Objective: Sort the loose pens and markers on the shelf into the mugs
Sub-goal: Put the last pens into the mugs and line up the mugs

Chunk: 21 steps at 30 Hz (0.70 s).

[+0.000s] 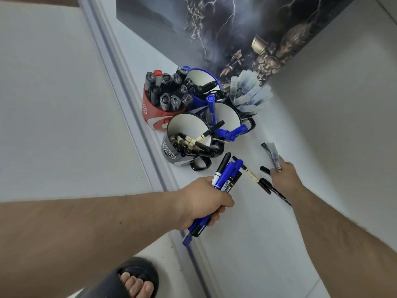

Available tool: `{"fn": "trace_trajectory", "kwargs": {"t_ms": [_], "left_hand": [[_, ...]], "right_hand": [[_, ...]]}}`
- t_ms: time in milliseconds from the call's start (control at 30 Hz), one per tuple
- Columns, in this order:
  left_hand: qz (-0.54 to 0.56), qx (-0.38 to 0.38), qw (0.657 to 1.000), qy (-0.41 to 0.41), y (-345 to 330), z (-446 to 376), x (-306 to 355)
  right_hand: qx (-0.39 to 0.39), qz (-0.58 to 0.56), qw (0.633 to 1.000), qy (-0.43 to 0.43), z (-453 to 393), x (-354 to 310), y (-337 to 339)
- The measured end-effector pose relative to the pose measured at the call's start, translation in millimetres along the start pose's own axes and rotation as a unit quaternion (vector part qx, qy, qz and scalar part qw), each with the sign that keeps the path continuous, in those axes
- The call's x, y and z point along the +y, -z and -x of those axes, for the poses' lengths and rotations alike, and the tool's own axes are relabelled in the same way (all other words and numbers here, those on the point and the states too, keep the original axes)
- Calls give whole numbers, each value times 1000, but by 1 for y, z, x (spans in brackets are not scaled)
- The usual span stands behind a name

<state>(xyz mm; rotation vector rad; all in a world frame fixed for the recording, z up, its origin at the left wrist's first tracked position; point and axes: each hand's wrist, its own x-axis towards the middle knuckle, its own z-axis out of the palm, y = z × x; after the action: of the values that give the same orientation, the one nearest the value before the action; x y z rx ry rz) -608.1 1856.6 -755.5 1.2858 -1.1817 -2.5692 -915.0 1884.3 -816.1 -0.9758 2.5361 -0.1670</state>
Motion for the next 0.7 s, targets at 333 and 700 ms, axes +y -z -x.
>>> {"fn": "trace_trajectory", "kwargs": {"t_ms": [333, 700], "left_hand": [[8, -3, 1000, 7, -9, 1, -9], [29, 21, 999, 33, -17, 4, -27]], "right_hand": [[-75, 17, 997, -3, 70, -14, -4], [-39, 162, 985, -43, 159, 22, -23]]}}
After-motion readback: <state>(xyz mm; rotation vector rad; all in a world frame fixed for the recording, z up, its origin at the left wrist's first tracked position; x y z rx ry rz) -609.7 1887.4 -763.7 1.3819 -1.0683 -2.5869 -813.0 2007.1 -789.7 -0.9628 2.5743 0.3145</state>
